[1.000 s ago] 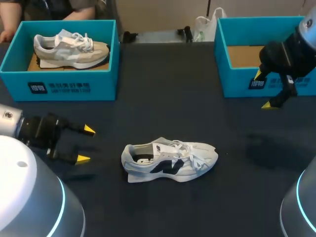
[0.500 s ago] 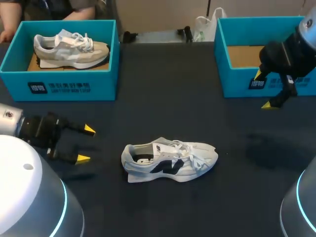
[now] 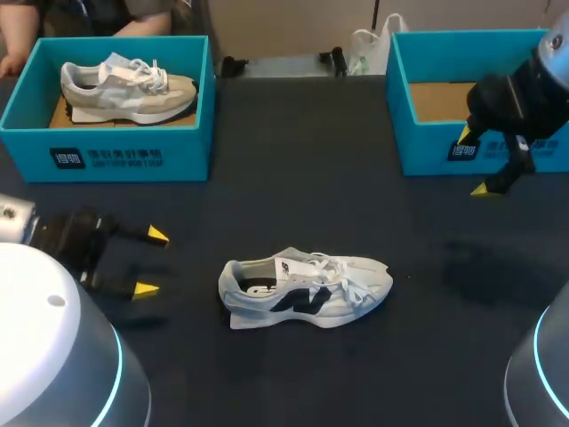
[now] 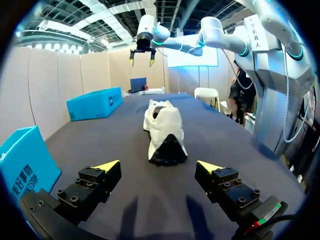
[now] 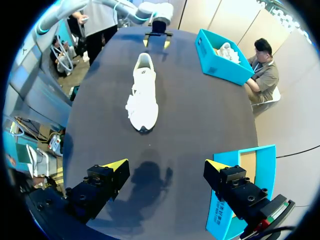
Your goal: Take the shoe out of the shoebox, open the shoe tongue, remove and reinsert the insole, then place the shoe into the shoebox
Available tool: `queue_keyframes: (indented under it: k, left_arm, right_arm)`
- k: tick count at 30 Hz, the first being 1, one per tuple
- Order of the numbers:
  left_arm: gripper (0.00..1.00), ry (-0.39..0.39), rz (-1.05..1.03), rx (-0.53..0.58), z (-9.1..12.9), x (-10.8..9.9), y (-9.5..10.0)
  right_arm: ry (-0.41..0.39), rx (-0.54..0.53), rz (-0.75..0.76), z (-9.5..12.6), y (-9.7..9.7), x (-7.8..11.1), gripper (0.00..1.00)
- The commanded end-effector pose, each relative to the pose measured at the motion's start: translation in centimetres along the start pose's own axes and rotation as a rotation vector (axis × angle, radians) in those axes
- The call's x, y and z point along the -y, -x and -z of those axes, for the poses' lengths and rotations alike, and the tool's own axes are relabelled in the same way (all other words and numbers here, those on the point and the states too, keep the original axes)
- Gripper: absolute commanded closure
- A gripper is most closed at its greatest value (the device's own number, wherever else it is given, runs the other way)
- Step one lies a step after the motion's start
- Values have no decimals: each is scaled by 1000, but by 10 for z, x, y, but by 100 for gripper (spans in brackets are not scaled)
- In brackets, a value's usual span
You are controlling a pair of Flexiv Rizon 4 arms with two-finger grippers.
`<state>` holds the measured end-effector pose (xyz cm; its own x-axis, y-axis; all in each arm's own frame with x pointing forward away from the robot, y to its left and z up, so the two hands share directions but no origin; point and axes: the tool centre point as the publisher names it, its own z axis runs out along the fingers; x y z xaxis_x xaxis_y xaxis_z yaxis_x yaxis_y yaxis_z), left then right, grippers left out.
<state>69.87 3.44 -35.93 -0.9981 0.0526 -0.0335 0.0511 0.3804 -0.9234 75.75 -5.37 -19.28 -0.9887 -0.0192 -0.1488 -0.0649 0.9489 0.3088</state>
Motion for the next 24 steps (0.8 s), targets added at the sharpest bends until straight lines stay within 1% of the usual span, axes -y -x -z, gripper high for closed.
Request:
queue_keyframes:
  k: [1,2,4,7,13,15,16,24]
  left_arm:
    - [0,-44,24,16,8,-7,-19]
    - [0,-52,23,22,8,-8,-22]
    - [0,-40,25,24,7,-11,-25]
    - [0,-64,34,15,5,-15,-28]
    - [0,-41,10,3,-6,-22,-36]
    - [0,-28,17,5,-12,-26,-36]
    - [0,-24,9,30,-14,-27,-35]
    - [0,-24,9,30,-14,-27,-35]
  right_arm:
    - [-2,0,-1,-1,0,0,0]
    - [-2,0,-1,-1,0,0,0]
    - [-2,0,-1,-1,0,0,0]
    - [-2,0,-1,-1,0,0,0]
    - [-2,0,-1,-1,0,0,0]
    - [-2,0,-1,-1,0,0,0]
    - [-2,0,-1,-1,0,0,0]
    - [-2,0,-1,-1,0,0,0]
